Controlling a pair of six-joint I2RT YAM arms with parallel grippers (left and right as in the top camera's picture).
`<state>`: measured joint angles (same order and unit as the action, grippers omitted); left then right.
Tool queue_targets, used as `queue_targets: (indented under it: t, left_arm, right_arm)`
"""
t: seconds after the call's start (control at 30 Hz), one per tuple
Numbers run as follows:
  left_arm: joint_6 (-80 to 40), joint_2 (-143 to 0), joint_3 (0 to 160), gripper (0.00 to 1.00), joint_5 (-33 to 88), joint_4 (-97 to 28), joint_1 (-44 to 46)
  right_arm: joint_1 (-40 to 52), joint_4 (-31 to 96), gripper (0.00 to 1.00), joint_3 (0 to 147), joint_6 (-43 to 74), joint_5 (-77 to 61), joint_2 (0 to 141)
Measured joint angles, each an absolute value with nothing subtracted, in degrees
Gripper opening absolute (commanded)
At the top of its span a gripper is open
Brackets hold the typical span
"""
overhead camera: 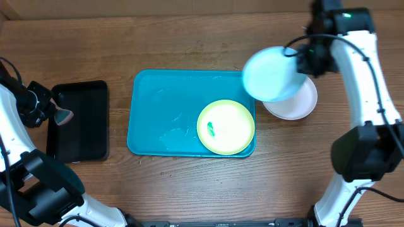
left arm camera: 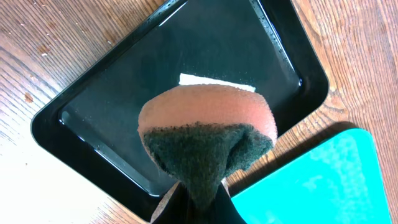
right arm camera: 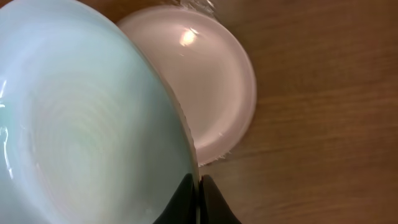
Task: Clean dirty plates on tray and stack at the side
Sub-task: 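Lower the pale blue plate onto the pink plate and release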
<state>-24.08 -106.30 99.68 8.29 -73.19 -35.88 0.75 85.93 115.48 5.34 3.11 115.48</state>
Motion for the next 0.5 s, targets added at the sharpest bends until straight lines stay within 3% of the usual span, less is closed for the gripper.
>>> queue_targets:
  t: [0.2,0.23,0.27,0.3,0.4,0.5]
  left_arm:
    - [-24.1,-106.3,99.7,0.04,8.4,-73.1,-35.9]
    - [-24.1,-106.3,99.7,0.04,8.4,-73.1,-35.9]
    - [-24.1,-106.3,99.7,0.04,8.4,-73.1,-35.9]
    - [-24.1,-106.3,99.7,0.04,8.4,-73.1,-35.9]
    - [-24.1,-106.3,99.7,0.04,8.4,-73.1,-35.9]
    - [-24.1,-106.3,99.7,0.04,8.4,-73.1,-35.9]
  right_arm:
    - [-6.9,76.9,0.04,102.2,5.4,1.5,115.7]
    - [-7.9,74.5,0.15,99.7,5.4,1.3,115.7]
    - [-8.3,72.9,0.34,98.0,5.4,1.3,115.7]
    - [-8.7,71.5,0.43,96.7,5.1,1.2,115.7]
    - [-9.0,68.2,0.61,93.4,6.0,0.4,115.7]
    - [-8.7,67.2,0.62,92.7,5.5,-2.1,115.7]
